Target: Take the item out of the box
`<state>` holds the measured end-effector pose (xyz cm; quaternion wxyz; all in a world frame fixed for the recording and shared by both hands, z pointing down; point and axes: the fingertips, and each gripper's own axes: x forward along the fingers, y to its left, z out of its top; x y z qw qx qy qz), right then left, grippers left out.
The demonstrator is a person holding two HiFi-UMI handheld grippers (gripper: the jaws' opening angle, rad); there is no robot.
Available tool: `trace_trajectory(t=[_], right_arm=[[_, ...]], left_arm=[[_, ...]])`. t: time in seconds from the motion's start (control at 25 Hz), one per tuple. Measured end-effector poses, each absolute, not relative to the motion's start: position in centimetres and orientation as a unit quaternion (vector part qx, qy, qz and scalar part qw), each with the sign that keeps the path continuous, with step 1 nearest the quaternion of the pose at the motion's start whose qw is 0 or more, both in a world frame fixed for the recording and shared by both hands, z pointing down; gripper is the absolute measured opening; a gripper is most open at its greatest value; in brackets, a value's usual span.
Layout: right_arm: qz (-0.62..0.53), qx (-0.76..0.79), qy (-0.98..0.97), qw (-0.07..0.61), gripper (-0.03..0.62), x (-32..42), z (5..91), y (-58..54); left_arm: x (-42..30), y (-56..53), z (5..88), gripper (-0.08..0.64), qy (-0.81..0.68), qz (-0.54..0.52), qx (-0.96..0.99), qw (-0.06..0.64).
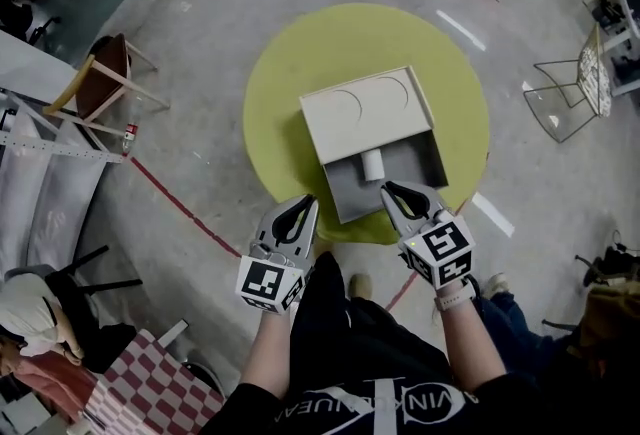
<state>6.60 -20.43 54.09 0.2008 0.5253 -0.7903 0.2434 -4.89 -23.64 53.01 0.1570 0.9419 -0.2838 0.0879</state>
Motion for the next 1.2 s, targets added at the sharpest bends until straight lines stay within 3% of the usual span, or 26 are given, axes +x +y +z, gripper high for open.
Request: trace_trajectory(t=[0.32, 0.72, 1.2], right_arm=[[0.276, 0.521, -0.761, 0.270, 0.038, 6.8, 56.3, -22.8], [0.345, 0.498, -0.711, 0.356, 0.215, 7.0, 59.9, -24.1], [0.373, 0.497, -0.673, 0.401, 0.221, 7.3, 62.2, -25.5]], left_arm=[[-3.9, -26.2, 53.6, 0.021, -0.262, 0.094, 0.947, 0.157], [-3.1, -28.1, 54.2, 0.021, -0.236, 0.096, 0.953, 0.163], [-3.7, -29.0, 54.5, 0.021, -0.228, 0.088, 0.954, 0.176]])
